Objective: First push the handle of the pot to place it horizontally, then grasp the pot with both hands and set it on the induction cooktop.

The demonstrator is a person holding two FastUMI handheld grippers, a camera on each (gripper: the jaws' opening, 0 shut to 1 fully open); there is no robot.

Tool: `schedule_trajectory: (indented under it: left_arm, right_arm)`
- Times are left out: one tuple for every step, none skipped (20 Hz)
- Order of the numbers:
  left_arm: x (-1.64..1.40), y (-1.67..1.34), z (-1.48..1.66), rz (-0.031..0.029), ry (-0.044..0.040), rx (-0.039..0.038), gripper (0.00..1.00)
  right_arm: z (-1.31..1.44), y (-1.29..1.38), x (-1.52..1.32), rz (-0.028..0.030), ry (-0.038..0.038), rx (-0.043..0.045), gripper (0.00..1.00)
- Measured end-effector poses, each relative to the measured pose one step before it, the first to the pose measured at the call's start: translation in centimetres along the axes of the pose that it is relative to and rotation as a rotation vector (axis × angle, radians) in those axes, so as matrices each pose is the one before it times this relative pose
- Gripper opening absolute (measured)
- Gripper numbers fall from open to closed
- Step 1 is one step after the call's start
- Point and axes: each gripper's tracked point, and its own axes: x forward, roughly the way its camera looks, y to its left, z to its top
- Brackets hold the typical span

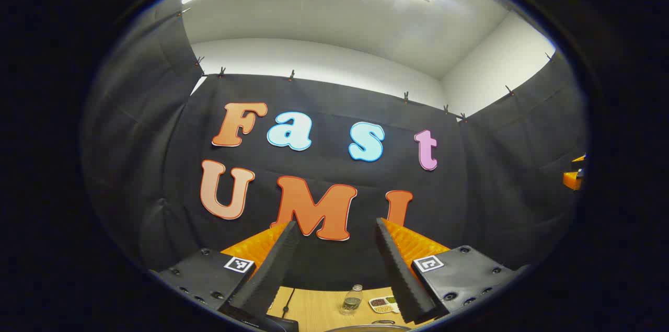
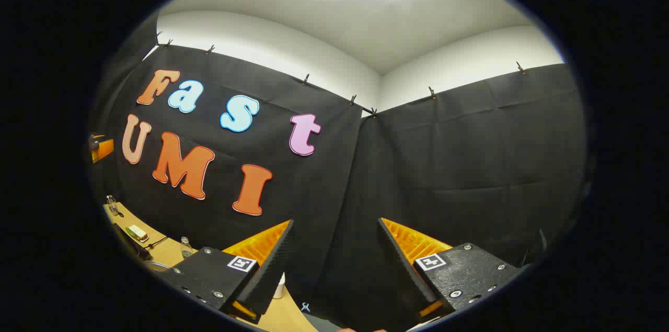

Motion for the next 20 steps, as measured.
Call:
schedule_trajectory:
  left_arm:
    - [-0.067,-0.499,-0.353,0.00163,0.00948,-0.00518,0.95]
    - [0.084,-0.249,-0.273,0.00726,0.00837,-0.00330,0.97]
    - [0.233,-0.218,-0.220,0.00583,0.00049,-0.00294,0.96]
    - [0.280,-0.199,-0.006,0.00782,0.00182,0.00304,0.95]
    - [0.178,-0.213,-0.274,0.00647,0.00468,0.00423,0.95]
    - [0.142,-0.363,-0.536,0.00366,0.00915,0.00153,0.96]
    - [0.123,-0.338,-0.293,0.00079,0.00850,-0.00134,0.95]
    - [0.175,-0.019,-0.419,0.00398,0.00951,-0.00499,0.95]
    - [0.063,-0.059,-0.125,0.00540,0.00160,-0.00097,0.96]
    - [0.144,0.018,0.027,0.00539,-0.00063,-0.00009,0.96]
    - [-0.003,-0.040,0.044,0.00260,-0.00195,-0.00058,0.96]
    - [0.153,-0.020,-0.059,0.00236,-0.00104,-0.00010,0.96]
    - [0.033,-0.188,-0.003,0.00020,-0.00098,-0.00038,0.96]
    - [0.009,-0.031,0.045,0.00059,-0.00118,0.00113,0.96]
    - [-0.061,0.044,0.033,0.00200,-0.00215,0.00337,0.96]
    - [0.175,0.120,-0.002,-0.00019,0.00017,0.00599,0.95]
    - [-0.053,0.068,-0.199,0.00053,0.00366,0.00899,0.95]
    - [-0.007,0.319,-0.291,0.00388,0.00599,0.00675,0.95]
    - [-0.238,0.263,-0.297,0.00295,0.00582,0.00013,0.96]
    - [0.018,0.074,0.068,0.00231,0.00135,-0.00076,0.96]
  right_arm:
    - [-0.419,-0.233,0.227,0.00638,0.00316,-0.00323,0.93]
    - [-0.404,-0.142,0.218,0.00291,0.00564,-0.00179,0.95]
    - [-0.377,-0.292,0.290,0.00196,0.00245,0.00153,0.95]
    - [-0.319,-0.480,0.080,-0.00057,0.00150,0.00318,0.93]
    - [-0.333,-0.377,0.127,-0.00057,0.00152,0.00426,0.93]
    - [-0.289,-0.348,0.026,-0.00346,0.00273,0.00624,0.95]
    - [-0.222,-0.309,0.180,-0.00203,0.00231,0.00665,0.95]
    - [-0.224,-0.310,0.145,0.00025,0.00046,0.00345,0.95]
    - [-0.164,-0.089,0.103,0.00280,-0.00104,0.00158,0.95]
    - [-0.114,-0.037,0.026,0.00277,0.00190,0.00233,0.95]
    - [-0.090,0.082,0.204,0.00469,0.00109,0.00253,0.95]
    - [0.118,0.162,0.130,0.00600,-0.00275,0.00118,0.95]
    - [0.049,0.158,0.142,0.00565,-0.00342,0.00055,0.95]
    - [0.063,0.103,0.112,0.00494,-0.00366,0.00149,0.95]
    - [0.024,0.074,0.175,0.00407,-0.00146,0.00241,0.95]
    - [0.041,0.040,0.106,0.00344,-0.00036,0.00273,0.95]
    - [-0.030,0.079,0.112,0.00225,-0.00066,0.00390,0.95]
    - [0.012,0.069,0.003,0.00212,-0.00097,0.00493,0.95]
    - [0.139,0.193,0.161,0.00383,-0.00096,0.00407,0.95]
    - [-0.020,0.163,0.124,0.00212,0.00044,0.00185,0.95]
